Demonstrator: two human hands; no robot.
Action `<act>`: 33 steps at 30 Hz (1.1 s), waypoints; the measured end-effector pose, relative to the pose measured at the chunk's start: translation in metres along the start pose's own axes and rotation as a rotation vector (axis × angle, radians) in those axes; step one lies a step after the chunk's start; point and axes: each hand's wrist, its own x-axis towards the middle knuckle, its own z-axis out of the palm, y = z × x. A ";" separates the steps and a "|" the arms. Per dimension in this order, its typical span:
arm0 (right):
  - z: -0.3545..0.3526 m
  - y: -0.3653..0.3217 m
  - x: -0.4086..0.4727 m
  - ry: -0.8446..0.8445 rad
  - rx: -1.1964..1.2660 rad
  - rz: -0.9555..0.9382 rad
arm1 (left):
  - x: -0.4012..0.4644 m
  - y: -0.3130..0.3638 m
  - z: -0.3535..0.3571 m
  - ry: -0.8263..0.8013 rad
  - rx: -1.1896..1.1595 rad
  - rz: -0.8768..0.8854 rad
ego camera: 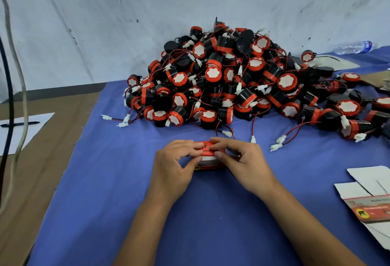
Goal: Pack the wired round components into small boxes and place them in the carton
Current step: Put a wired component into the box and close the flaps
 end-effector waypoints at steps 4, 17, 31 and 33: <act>-0.003 0.000 0.000 0.013 -0.097 -0.061 | -0.001 0.004 -0.003 -0.054 -0.059 0.002; 0.002 0.006 0.003 0.109 -0.189 -0.129 | -0.006 -0.001 0.006 0.048 -0.250 -0.190; 0.003 -0.003 -0.009 -0.077 -0.539 -0.224 | -0.006 0.006 0.003 0.006 0.073 0.089; 0.008 -0.006 -0.018 -0.114 -0.718 -0.183 | -0.007 0.009 0.005 -0.001 0.123 0.089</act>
